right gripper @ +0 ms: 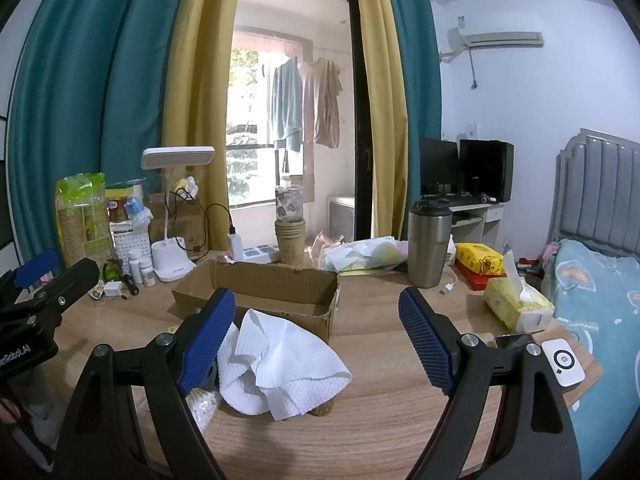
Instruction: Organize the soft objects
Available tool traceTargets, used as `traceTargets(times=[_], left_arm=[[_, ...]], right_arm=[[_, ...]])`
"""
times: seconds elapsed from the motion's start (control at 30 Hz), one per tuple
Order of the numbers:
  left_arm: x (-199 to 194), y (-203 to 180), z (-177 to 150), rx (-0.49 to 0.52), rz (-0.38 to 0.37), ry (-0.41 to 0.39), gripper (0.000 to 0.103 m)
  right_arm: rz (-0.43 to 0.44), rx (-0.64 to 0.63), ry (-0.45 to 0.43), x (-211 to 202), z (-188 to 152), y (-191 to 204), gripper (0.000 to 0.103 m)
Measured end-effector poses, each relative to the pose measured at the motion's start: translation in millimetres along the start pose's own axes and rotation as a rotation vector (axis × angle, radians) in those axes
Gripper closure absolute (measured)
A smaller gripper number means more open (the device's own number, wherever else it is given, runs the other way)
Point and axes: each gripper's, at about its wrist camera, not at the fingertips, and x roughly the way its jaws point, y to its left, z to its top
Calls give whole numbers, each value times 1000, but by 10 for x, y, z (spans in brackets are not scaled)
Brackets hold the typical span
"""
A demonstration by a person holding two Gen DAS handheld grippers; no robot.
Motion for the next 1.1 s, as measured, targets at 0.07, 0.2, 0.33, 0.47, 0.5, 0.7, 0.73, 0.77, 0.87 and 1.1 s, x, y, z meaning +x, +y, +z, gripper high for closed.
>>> traceTargets(times=[0.07, 0.2, 0.33, 0.47, 0.5, 0.7, 0.73, 0.77, 0.87, 1.1], left_arm=[[7, 2, 15, -1, -2, 4, 1], [8, 5, 23, -6, -6, 7, 1], [13, 9, 28, -6, -7, 8, 1], [16, 10, 29, -6, -6, 10, 1], [12, 10, 30, -8, -7, 10, 1], [11, 8, 34, -5, -8, 9, 1], [18, 12, 29, -5, -8, 9, 1], [19, 14, 29, -6, -8, 9, 1], [20, 14, 30, -7, -8, 10, 1], [26, 16, 30, -8, -7, 13, 1]], right_arm=[[-1, -2, -2, 6, 5, 5, 16], [-1, -3, -2, 3, 7, -4, 16], [-1, -2, -2, 4, 2, -1, 16], [-2, -1, -2, 7, 5, 4, 16], [-2, -1, -3, 8, 8, 3, 16], [-5, -2, -1, 12, 11, -4, 16], [-3, -2, -1, 12, 5, -3, 16], [-3, -1, -1, 12, 4, -3, 16], [0, -2, -2, 7, 9, -5, 16], [-1, 0, -2, 11, 6, -6, 16]])
